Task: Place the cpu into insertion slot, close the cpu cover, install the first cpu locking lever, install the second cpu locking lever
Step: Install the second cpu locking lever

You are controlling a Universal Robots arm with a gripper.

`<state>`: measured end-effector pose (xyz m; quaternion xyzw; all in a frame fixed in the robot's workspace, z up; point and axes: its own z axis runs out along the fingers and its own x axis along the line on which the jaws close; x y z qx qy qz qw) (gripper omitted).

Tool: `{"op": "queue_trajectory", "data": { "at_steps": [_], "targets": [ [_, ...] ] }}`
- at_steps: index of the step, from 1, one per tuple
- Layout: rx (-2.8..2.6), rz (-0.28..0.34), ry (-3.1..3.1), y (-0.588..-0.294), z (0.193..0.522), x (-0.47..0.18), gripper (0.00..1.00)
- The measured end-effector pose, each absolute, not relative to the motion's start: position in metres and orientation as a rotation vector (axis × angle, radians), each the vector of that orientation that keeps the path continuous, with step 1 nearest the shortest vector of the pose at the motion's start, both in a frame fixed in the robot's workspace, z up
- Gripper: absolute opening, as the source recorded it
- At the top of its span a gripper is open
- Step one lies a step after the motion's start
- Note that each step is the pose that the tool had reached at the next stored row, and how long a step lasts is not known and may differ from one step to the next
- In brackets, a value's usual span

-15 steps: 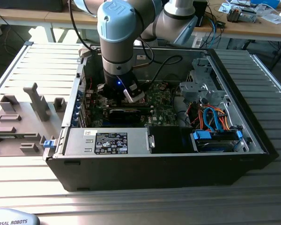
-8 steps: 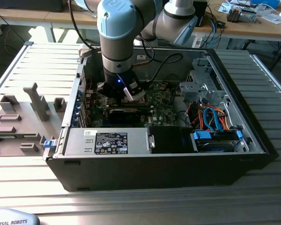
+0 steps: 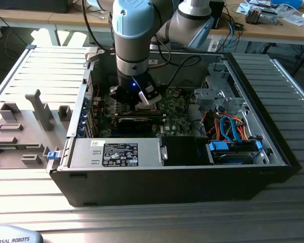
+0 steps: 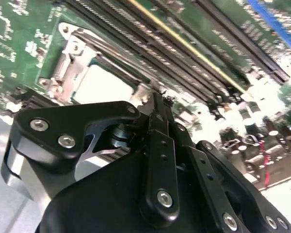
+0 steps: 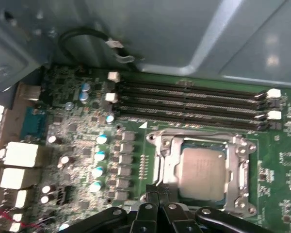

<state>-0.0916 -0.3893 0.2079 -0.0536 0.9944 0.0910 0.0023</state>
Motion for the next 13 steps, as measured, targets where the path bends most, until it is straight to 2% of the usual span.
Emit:
{"op": "queue_trajectory", "data": {
  "at_steps": [9, 13],
  "targets": [
    [-0.167, 0.256, 3.135, -0.378, 0.208, -0.061, 0.11],
    [-0.167, 0.185, 3.144, -0.37, 0.21, -0.052, 0.11]
  ]
}}
